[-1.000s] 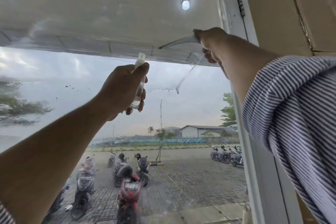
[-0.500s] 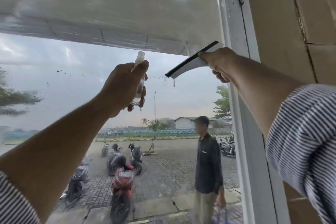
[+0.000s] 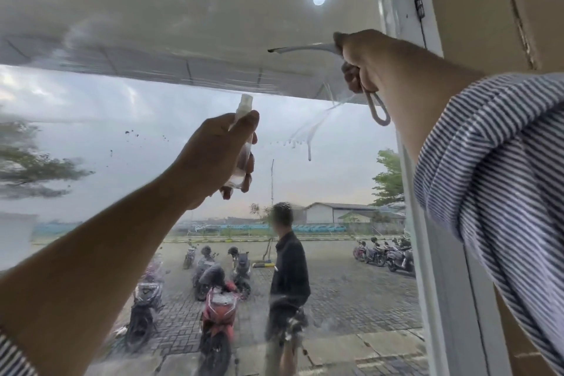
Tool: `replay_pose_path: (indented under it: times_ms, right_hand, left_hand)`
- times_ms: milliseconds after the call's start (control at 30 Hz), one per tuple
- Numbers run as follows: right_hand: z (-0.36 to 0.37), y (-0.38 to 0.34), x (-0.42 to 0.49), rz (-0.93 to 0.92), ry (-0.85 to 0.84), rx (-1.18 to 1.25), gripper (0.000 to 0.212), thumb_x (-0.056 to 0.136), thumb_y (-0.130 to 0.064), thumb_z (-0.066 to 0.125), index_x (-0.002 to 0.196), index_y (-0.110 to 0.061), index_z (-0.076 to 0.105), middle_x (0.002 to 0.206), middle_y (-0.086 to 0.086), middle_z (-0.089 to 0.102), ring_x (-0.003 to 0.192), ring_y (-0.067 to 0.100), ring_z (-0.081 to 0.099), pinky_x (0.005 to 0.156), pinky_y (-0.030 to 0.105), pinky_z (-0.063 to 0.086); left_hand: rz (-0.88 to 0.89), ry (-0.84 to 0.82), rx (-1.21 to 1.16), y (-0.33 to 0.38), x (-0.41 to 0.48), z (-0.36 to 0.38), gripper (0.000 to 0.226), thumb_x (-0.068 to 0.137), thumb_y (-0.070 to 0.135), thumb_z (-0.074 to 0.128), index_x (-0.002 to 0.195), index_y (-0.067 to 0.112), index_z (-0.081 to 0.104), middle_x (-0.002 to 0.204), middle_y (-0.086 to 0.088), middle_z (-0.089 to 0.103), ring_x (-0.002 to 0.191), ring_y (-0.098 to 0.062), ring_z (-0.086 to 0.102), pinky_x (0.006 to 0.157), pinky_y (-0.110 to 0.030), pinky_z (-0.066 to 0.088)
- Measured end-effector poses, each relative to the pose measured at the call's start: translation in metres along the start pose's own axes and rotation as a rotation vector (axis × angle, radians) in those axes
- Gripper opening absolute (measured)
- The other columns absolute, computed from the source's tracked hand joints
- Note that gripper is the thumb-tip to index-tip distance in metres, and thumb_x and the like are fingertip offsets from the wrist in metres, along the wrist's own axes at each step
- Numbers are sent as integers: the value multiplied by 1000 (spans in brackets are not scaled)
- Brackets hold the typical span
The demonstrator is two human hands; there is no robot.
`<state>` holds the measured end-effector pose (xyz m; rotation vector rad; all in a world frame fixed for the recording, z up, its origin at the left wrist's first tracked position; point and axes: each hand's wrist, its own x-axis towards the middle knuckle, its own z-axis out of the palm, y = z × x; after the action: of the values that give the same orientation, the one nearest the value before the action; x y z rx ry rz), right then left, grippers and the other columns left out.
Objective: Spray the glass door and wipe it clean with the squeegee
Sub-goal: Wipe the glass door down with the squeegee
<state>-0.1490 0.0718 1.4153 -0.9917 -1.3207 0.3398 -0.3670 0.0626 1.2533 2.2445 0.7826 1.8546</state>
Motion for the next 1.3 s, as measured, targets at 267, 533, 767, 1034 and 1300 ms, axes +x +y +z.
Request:
replay_pose_path:
  times_ms: [267, 533, 767, 1034, 1300]
  right_hand:
    - [13, 18, 12, 1, 78, -96, 26, 91, -42, 50, 80, -18, 48, 62, 0, 47, 42, 12, 34, 44, 14, 31]
    - [10, 59, -3, 33, 64, -85, 36, 94, -44, 50, 76, -14, 48, 60, 3, 46, 42, 14, 34, 46, 16, 30]
    - [10, 96, -25, 118, 81, -15, 44, 93, -52, 55, 77, -11, 55, 55, 4, 50, 38, 13, 38, 46, 17, 35]
    - [-7, 95, -40, 218, -276, 199, 54, 95, -60, 50, 73, -11, 55, 46, -3, 38, 36, 11, 30, 38, 18, 29]
    - [-11, 75, -23, 72, -427, 294, 57, 93, -65, 48, 63, -16, 43, 51, -1, 44, 43, 14, 43, 49, 23, 38]
  left_hand:
    - [34, -66, -79, -6, -6, 10, 24, 101, 46, 52, 100, 22, 54, 68, -11, 65, 56, -34, 63, 66, -62, 59]
    - [33, -11, -167, 1, 2, 32, 22, 102, 44, 51, 101, 22, 54, 65, 1, 58, 53, -20, 60, 60, -43, 61]
    - [39, 19, -134, 4, 4, 29, 22, 102, 45, 50, 95, 25, 54, 63, 2, 57, 49, -17, 59, 50, -34, 54]
    - [-11, 6, -116, 14, -5, 20, 24, 102, 44, 50, 96, 21, 54, 64, 0, 57, 49, -17, 58, 50, -34, 52]
    - [8, 14, -92, 35, -13, 4, 29, 102, 45, 49, 96, 16, 52, 59, 3, 56, 47, -17, 56, 49, -34, 53]
